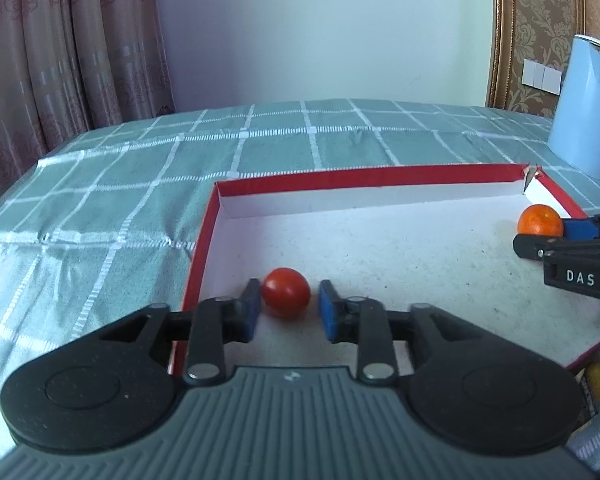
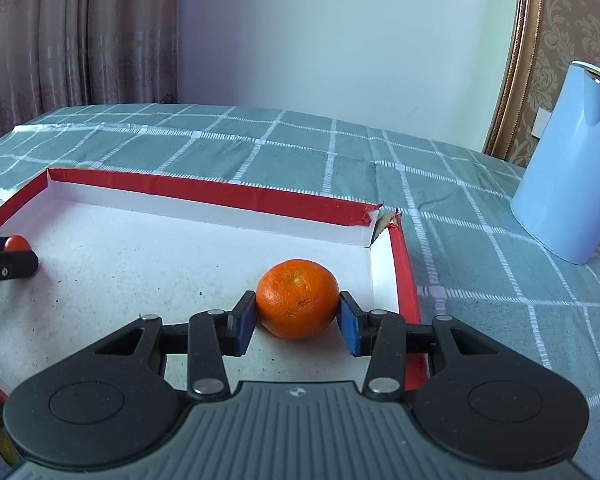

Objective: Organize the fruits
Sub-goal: 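Lower both held fruits into the tray and open both grippers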

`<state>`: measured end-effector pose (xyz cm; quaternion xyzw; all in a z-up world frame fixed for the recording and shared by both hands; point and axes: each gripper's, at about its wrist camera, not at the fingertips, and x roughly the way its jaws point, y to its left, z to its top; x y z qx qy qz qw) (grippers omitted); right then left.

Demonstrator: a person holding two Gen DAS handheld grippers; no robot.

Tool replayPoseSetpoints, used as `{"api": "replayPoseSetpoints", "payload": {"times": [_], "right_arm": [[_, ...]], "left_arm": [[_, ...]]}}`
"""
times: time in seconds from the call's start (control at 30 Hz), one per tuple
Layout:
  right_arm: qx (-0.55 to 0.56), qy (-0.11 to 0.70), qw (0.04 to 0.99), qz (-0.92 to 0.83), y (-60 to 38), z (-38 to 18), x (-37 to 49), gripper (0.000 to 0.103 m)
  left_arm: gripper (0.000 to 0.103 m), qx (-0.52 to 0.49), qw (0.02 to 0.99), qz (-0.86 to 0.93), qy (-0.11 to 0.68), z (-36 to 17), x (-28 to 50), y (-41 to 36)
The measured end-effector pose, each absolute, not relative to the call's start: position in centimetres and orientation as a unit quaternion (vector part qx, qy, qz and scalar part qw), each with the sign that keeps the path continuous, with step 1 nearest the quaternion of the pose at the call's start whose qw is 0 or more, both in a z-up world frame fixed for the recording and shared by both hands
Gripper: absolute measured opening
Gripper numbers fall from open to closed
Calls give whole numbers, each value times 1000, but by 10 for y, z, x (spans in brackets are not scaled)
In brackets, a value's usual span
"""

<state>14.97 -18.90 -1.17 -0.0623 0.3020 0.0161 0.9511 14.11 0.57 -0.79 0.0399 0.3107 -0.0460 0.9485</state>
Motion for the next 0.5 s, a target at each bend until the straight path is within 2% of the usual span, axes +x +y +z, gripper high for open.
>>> {"api": "replayPoseSetpoints", "payload": {"times": [0.1, 0.17, 0.23, 0.33, 0.4, 0.5], "right_arm": [[-57, 301, 952, 17, -190, -12, 150, 43], [-60, 299, 952, 18, -189, -13, 151, 43], [-59, 299, 952, 18, -190, -13, 151, 43], [-54, 299, 952, 22, -190, -13, 151, 45], [-51, 298, 953, 24, -191, -12, 150, 49], [-40, 291, 956, 26, -193, -10, 148, 61]], "left_arm": [[50, 40, 951, -40, 305, -7, 139, 6], [57, 40, 953, -40, 297, -6, 137, 7], [70, 42, 955, -42, 291, -5, 134, 6], [76, 53, 959, -41, 275, -2, 128, 3], [84, 57, 961, -46, 267, 0, 124, 2], [88, 53, 965, -43, 254, 3, 119, 5]]}}
